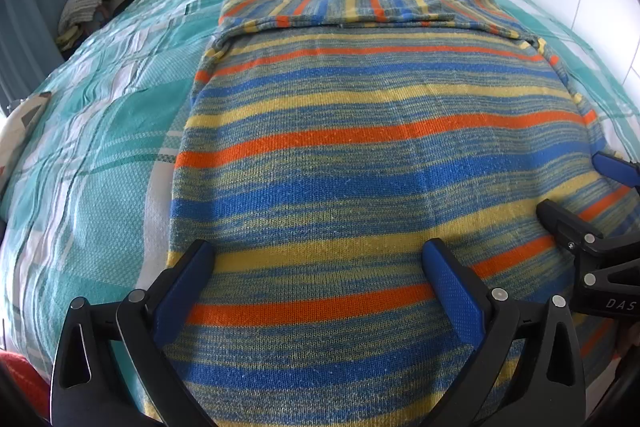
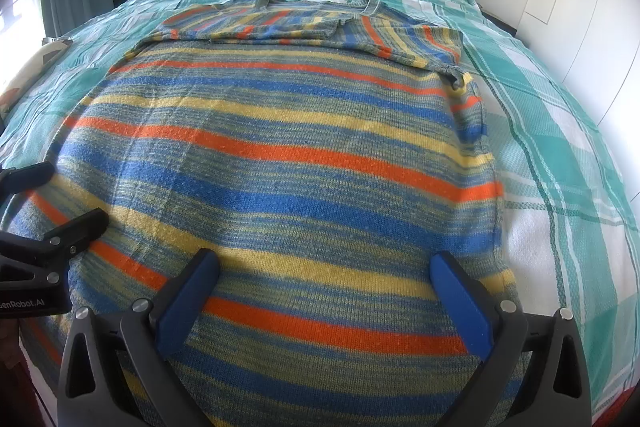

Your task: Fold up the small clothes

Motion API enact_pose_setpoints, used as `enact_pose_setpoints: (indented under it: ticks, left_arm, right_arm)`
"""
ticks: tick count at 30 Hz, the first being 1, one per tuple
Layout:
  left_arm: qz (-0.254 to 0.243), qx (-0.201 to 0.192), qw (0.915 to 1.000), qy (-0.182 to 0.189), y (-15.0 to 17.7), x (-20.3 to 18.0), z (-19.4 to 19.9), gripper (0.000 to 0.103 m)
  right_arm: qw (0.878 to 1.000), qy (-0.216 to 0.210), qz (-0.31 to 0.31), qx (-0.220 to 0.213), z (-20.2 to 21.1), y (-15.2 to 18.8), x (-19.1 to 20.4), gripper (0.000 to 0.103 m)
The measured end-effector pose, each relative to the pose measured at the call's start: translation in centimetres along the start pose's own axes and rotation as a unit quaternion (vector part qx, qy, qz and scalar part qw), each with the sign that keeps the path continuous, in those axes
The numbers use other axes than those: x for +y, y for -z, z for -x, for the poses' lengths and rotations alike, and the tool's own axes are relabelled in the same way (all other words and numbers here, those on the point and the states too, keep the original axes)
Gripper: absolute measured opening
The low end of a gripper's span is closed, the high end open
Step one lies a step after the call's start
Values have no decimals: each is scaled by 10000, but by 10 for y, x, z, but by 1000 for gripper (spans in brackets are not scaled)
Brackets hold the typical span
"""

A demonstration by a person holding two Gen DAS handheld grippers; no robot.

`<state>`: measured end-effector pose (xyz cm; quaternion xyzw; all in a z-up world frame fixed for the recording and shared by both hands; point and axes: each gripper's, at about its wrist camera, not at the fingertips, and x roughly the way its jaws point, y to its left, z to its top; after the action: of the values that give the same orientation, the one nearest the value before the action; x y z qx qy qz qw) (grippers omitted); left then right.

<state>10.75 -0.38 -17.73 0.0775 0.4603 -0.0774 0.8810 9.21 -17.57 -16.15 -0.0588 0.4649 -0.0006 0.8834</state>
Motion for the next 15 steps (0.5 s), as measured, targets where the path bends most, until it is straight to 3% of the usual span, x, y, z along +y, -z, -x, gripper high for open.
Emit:
enact_pose_setpoints:
  ticks: [15]
  left_arm:
    - [-5,0,10000,-6,0,-1,0,102]
  right_arm:
    - [10000,8,3,-1,0,0,1,103]
